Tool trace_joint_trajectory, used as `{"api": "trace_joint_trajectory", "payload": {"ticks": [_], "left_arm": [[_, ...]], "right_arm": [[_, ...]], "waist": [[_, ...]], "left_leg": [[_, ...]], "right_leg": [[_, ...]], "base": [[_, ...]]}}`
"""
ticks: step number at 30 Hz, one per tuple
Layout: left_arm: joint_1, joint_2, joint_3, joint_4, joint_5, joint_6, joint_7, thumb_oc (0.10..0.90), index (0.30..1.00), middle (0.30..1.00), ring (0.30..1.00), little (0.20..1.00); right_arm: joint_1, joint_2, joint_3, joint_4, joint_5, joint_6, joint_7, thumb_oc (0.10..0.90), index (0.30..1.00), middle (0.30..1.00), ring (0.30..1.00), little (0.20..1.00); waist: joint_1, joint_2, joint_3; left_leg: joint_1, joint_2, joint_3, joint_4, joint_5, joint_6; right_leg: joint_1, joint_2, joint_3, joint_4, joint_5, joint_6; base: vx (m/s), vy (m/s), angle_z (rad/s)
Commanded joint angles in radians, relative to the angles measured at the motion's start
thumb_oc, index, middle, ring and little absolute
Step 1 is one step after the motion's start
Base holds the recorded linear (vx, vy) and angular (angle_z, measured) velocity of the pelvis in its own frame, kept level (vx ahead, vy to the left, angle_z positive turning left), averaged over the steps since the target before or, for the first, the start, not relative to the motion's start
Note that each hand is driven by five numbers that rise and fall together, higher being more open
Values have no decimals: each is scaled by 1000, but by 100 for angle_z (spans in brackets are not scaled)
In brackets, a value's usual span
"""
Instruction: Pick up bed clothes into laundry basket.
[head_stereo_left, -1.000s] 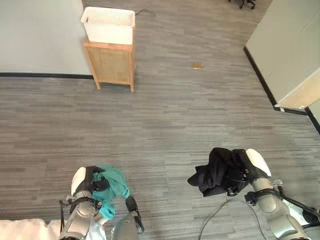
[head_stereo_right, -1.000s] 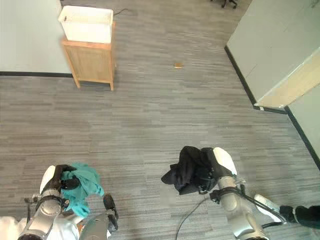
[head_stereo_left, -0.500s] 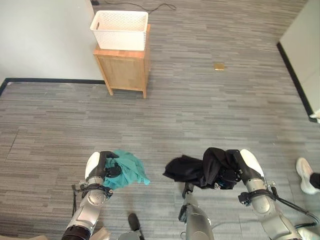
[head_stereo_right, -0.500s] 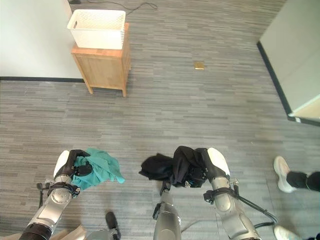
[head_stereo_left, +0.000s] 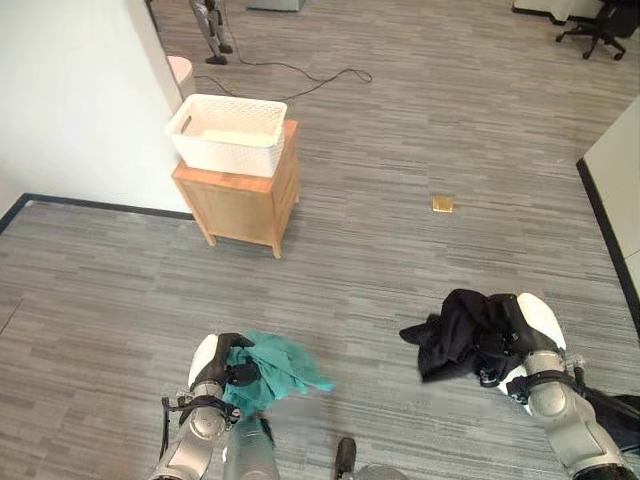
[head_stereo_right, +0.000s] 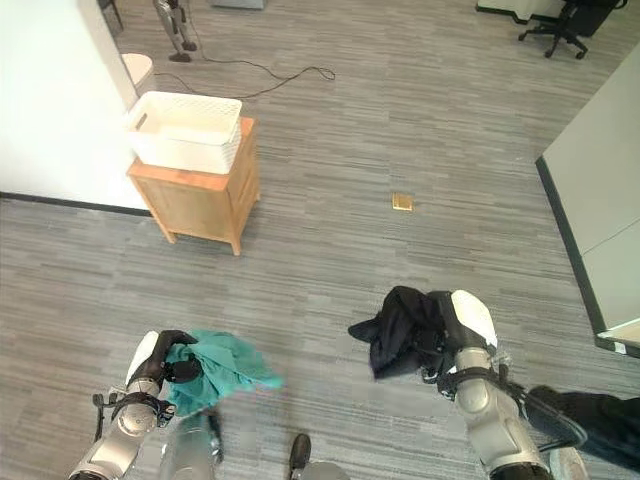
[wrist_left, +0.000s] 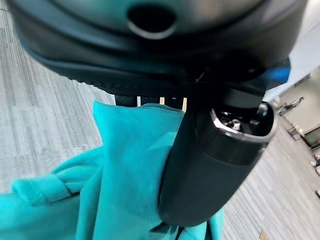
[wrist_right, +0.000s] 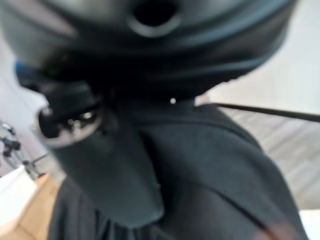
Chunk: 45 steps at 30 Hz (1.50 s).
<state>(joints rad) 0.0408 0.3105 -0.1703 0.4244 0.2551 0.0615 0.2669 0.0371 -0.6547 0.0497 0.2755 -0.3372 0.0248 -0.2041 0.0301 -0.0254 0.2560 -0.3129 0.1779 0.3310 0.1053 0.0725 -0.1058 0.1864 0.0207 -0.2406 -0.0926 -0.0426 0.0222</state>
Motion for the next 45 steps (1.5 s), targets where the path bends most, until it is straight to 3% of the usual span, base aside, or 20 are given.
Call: {"api": "trace_joint_trajectory", "payload": {"ticks": [1, 2, 3, 7, 9, 11, 13, 14, 18, 20, 21, 23, 26, 28, 30, 31, 32, 33, 36, 45], "left_arm": [[-81, 53, 30, -105, 15, -65, 24, 400, 300, 300, 300, 300], [-81, 52, 29, -104, 15, -65, 24, 400, 300, 300, 300, 300], [-74, 60, 26, -89, 28, -56, 14, 400, 300, 300, 300, 300], [-19, 71, 53, -100, 31, -48, -2, 400, 300, 300, 300, 300], [-19, 77, 46, -97, 23, -46, -2, 400, 300, 300, 300, 300], [-29, 92, 34, -96, 15, -44, 6, 400, 300, 300, 300, 300], [-46, 116, 51, -121, 13, -42, 18, 400, 300, 300, 300, 300], [-66, 144, 77, -171, 13, -52, 28, 400, 300, 300, 300, 300], [-85, 174, 113, -274, 15, -85, 41, 400, 300, 300, 300, 300], [-86, 181, 126, -297, 11, -115, 54, 400, 300, 300, 300, 300], [-93, 179, 127, -303, -1, -130, 60, 400, 300, 300, 300, 300], [-93, 181, 122, -303, -9, -136, 57, 400, 300, 300, 300, 300], [-27, 161, 127, -289, -26, -159, 35, 400, 300, 300, 300, 300], [61, 144, 130, -268, -93, -167, 20, 400, 300, 300, 300, 300], [77, 139, 140, -259, -114, -164, 22, 400, 300, 300, 300, 300], [84, 152, 142, -242, -154, -159, 19, 400, 300, 300, 300, 300], [84, 150, 144, -242, -156, -158, 19, 400, 300, 300, 300, 300], [90, 150, 152, -224, -166, -149, 11, 400, 300, 300, 300, 300], [132, 137, 172, -213, -161, -144, -11, 400, 300, 300, 300, 300], [163, 127, 145, -103, -145, -125, -36, 400, 300, 300, 300, 300]], "right_arm": [[-71, -75, -48, -79, 28, -89, -58, 400, 300, 300, 300, 300], [-71, -76, -48, -78, 28, -90, -58, 400, 300, 300, 300, 300], [-79, -65, -43, -82, 26, -89, -53, 400, 300, 300, 300, 300], [-79, -42, -25, -98, -3, -83, -24, 400, 300, 300, 300, 300], [-81, -32, -20, -116, -25, -88, -21, 400, 300, 300, 300, 300], [-101, -28, -21, -155, -31, -90, -21, 400, 300, 300, 300, 300], [-120, -38, -40, -219, -40, -99, -30, 400, 300, 300, 300, 300], [-155, -74, -75, -309, -46, -115, -44, 400, 300, 300, 300, 300], [-181, -167, -171, -460, -24, -143, -60, 400, 300, 300, 300, 300], [-190, -236, -238, -511, -10, -149, -88, 400, 300, 300, 300, 300], [-205, -309, -310, -576, -4, -151, -108, 400, 300, 300, 300, 300], [-228, -366, -340, -591, 6, -148, -121, 400, 300, 300, 300, 300], [-348, -507, -363, -590, 59, -153, -149, 400, 300, 300, 300, 300], [-557, -736, -224, -453, 127, -132, -127, 400, 300, 300, 300, 300], [-647, -781, -138, -395, 144, -121, -127, 400, 300, 300, 300, 300], [-762, -869, -32, -297, 172, -91, -118, 400, 300, 300, 300, 300], [-793, -871, -1, -288, 174, -92, -119, 400, 300, 300, 300, 300], [-852, -903, 73, -225, 191, -73, -109, 400, 300, 300, 300, 300], [-931, -890, 169, -186, 169, -57, -89, 400, 300, 300, 300, 300], [-1276, -816, 525, 27, 141, -13, -47, 400, 300, 300, 300, 300]], "waist": [[50, 14, -25], [50, 12, -24], [43, 11, -36], [82, -9, -78], [102, -34, -89], [95, -57, -76], [72, -35, -69], [58, -23, -62], [6, -13, -44], [-24, -25, -55], [-58, -28, -61], [-58, -33, -68], [-21, -62, -111], [29, -91, -136], [36, -97, -140], [54, -119, -130], [49, -117, -130], [33, -119, -127], [20, -99, -138], [42, -82, -174]], "left_leg": [[61, 31, 56, -116, 97, -30], [69, 26, 57, -129, 103, -31], [51, 71, 173, -180, 101, -16], [98, 60, 200, -175, 139, 6], [136, 20, 190, -166, 139, 45], [182, -32, 181, -154, 100, 87], [235, -34, 182, -173, 76, 115], [288, -42, 150, -191, 38, 111], [326, -59, 59, -186, 10, 89], [343, -73, -12, -189, -18, 71], [363, -80, -88, -192, -42, 58], [373, -76, -105, -191, -47, 53], [386, -69, -128, -180, -33, 38], [393, -35, -153, -155, -27, 2], [385, -25, -158, -137, -28, -11], [331, 10, -106, -67, 4, -32], [325, 11, -110, -59, 3, -34], [295, 67, 22, -40, 50, -42], [328, 85, 87, -85, 58, -42], [364, 72, 38, -169, 80, -45]], "right_leg": [[71, -86, -28, 5, -87, 89], [73, -89, -29, 5, -89, 89], [138, -83, -58, 18, -120, 104], [179, -88, -4, 117, -183, 113], [148, -123, 6, 310, -129, 164], [55, -184, 14, 554, 54, 236], [-82, -217, 11, 749, 118, 237], [-165, -257, -20, 735, 74, 223], [-212, -231, -24, 516, -30, 174], [-235, -195, 100, 250, -29, 160], [-260, -181, 264, 127, 32, 176], [-264, -183, 290, 111, 58, 184], [-212, -210, 217, 74, 88, 177], [-136, -194, 155, 22, 94, 161], [-117, -190, 133, 13, 86, 157], [-85, -198, 58, 5, 69, 144], [-85, -197, 55, 5, 69, 143], [-63, -199, -5, 5, 55, 136], [-48, -179, -28, 7, 40, 134], [-21, -178, -73, 9, 19, 135]], "base": [[507, 52, -15], [856, 75, -30], [579, 51, -18], [704, 62, 4], [614, 76, -40], [452, 109, -19], [435, 101, 14], [393, 6, 24], [299, -130, 109], [377, -315, 171], [311, -253, 170], [190, -243, 174], [146, -237, 112], [170, -341, 59], [39, -232, 70], [-12, -207, 78], [-47, -203, 87], [-34, -86, 71], [64, -62, 90], [52, 19, 17]]}}
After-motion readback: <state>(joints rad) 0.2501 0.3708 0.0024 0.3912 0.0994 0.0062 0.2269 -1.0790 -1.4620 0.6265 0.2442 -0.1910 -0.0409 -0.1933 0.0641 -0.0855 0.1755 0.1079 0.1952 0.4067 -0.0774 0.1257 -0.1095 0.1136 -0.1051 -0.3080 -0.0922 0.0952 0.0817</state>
